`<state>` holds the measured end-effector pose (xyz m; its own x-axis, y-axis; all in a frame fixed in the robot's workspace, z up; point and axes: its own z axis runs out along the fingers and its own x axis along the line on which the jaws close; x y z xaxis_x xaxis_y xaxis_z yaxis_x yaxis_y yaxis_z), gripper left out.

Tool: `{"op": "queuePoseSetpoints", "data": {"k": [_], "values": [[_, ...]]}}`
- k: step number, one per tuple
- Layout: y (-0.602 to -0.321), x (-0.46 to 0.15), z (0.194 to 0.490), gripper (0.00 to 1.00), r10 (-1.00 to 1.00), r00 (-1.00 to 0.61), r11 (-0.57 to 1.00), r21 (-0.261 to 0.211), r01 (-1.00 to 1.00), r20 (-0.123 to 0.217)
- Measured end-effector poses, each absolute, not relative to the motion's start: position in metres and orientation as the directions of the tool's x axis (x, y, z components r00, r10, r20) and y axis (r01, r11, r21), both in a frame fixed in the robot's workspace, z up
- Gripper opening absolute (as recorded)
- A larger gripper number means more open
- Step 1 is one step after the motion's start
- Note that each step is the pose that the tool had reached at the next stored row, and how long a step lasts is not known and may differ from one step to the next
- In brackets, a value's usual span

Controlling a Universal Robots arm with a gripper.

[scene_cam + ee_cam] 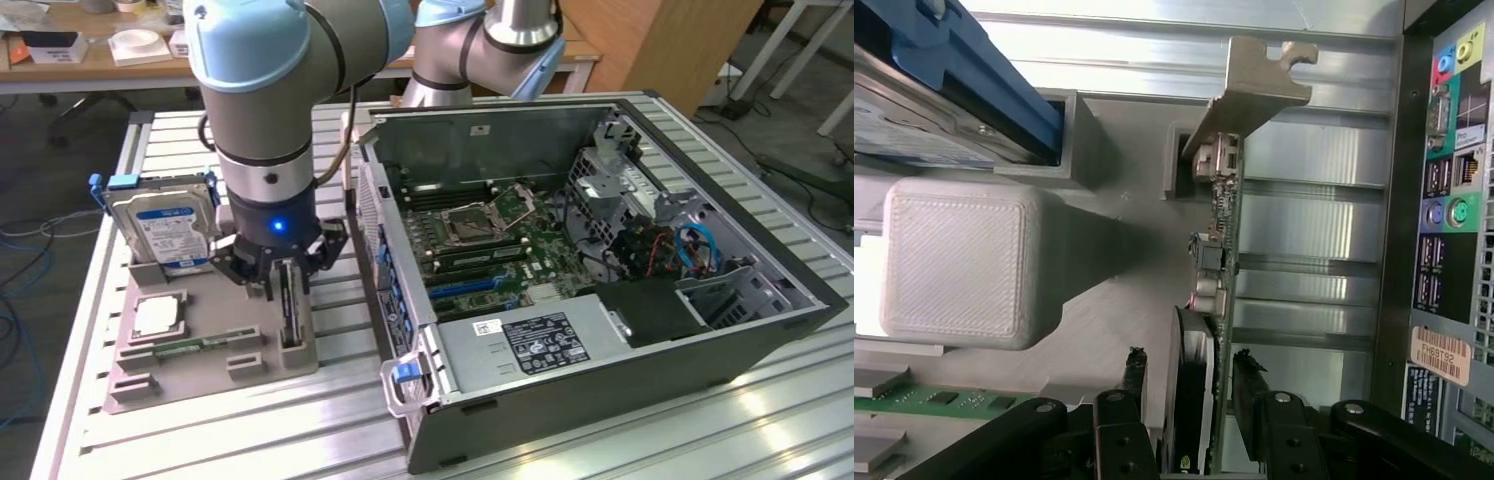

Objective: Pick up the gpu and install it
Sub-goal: 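Pick up the gpu and move the gpu toward the slot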

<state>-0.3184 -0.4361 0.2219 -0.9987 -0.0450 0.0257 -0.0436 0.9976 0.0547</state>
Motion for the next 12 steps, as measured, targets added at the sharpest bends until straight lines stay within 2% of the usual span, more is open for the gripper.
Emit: {"op": "queuePoseSetpoints", "data": {"k": [12], "values": [[-0.4361,-0.3184,0.2217,0.45,-0.038,-0.999,0.998,0.055,-0.037,0.026]]}}
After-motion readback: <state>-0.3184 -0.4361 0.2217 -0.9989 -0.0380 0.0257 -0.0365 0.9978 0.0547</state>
